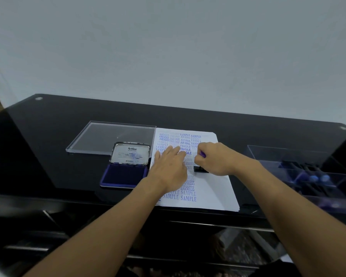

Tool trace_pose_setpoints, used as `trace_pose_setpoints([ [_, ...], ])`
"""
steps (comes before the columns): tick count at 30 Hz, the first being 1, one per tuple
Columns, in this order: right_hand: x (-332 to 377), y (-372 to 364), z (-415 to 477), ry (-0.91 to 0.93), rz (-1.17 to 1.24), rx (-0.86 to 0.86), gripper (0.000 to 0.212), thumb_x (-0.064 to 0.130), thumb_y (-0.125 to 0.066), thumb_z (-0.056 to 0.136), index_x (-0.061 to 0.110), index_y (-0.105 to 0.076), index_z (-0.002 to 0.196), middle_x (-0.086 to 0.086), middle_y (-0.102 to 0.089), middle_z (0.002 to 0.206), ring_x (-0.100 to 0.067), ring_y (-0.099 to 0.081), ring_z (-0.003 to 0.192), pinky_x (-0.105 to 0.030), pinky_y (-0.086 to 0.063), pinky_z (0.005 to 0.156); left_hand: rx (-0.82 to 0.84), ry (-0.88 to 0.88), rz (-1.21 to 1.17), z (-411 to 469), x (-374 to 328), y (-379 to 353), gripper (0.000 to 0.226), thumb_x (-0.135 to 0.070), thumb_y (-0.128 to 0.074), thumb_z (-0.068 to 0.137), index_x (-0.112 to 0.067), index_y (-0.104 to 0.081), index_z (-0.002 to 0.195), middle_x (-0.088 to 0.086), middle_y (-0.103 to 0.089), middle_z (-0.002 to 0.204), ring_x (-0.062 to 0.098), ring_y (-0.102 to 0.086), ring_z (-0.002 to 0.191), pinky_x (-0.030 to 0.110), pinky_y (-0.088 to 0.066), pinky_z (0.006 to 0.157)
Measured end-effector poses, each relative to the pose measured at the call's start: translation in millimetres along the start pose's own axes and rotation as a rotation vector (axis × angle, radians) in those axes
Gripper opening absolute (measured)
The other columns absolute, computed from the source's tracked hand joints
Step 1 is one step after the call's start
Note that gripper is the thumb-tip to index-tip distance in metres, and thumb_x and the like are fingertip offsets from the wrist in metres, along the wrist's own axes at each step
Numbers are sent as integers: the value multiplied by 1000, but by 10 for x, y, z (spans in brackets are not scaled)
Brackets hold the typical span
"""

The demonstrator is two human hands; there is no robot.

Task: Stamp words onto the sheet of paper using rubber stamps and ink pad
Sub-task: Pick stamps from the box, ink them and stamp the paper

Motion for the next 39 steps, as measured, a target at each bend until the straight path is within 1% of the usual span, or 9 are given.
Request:
trace_pose_setpoints([
  [2,3,-8,8,5,3,-1,23,31,-47,99,19,-44,80,-1,-52,80,-16,-43,65,-29,-36,60,2,0,-7,-2,-7,-6,49,-18,-31,102,-14,-31,151,5,-18,163,23,-7,150,56,-5,121],
  [5,8,-13,20,9,9,-4,22,32,-47,99,19,-46,81,-1,-53,80,-16,-45,65,-29,-39,60,4,-1,-22,-18,-20,-8,50,-18,-31,103,-14,-28,153,4,-13,164,22,-1,152,55,-1,121],
  [8,-3,-26,30,5,13,-9,22,33,-48,99,19,-46,82,-2,-54,80,-16,-45,65,-30,-40,60,-3,-4,-21,-13,-20,-18,50,-19,-31,103,-13,-28,153,5,-13,164,22,-1,152,55,0,121],
  [14,-16,-78,9,-5,-3,-14,21,32,-46,99,19,-44,82,-3,-56,81,-17,-46,65,-30,-39,59,-40,-16,14,-8,-12,-57,46,-19,-30,102,-13,-35,147,5,-20,162,23,-11,149,55,-4,121],
  [19,-8,-129,-15,9,-18,-108,20,28,-43,99,15,-40,85,-9,-56,77,-22,-43,61,-35,-35,55,-72,-28,35,-25,2,-87,45,-20,-28,101,-13,-37,145,4,-26,158,24,-17,147,55,-7,120],
  [23,-19,-163,-21,10,-6,-166,19,27,-42,97,13,-37,85,-12,-55,73,-24,-40,58,-35,-33,52,-64,-22,22,-48,11,-101,48,-22,-27,103,-14,-31,150,4,-18,163,24,-8,151,52,-2,122],
  [27,-29,-175,-24,15,-3,-206,19,26,-43,96,15,-34,83,-10,-53,68,-23,-38,55,-34,-32,50,-77,-30,40,-64,-2,-97,48,-23,-27,104,-14,-30,151,4,-17,163,24,-6,152,51,-1,122],
  [36,8,-160,-46,6,-33,-276,21,28,-44,97,18,-35,81,-3,-51,67,-19,-40,53,-30,-28,48,-73,-29,51,-68,-1,-104,49,-25,-25,104,-15,-28,152,4,-16,163,23,-6,152,50,-1,123],
  [39,8,-150,-36,-5,-36,-286,22,28,-44,96,19,-34,79,-4,-51,67,-19,-40,53,-30,-28,48,-72,-30,47,-67,5,-100,49,-25,-25,104,-15,-28,152,3,-17,163,22,-7,152,49,-3,123],
])
Point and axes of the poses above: each hand's wrist, its own z-axis towards the middle knuckle, its own y-axis out of the back of the hand, x = y × z, the point moved 7 cm from there along z, towards the middle knuckle
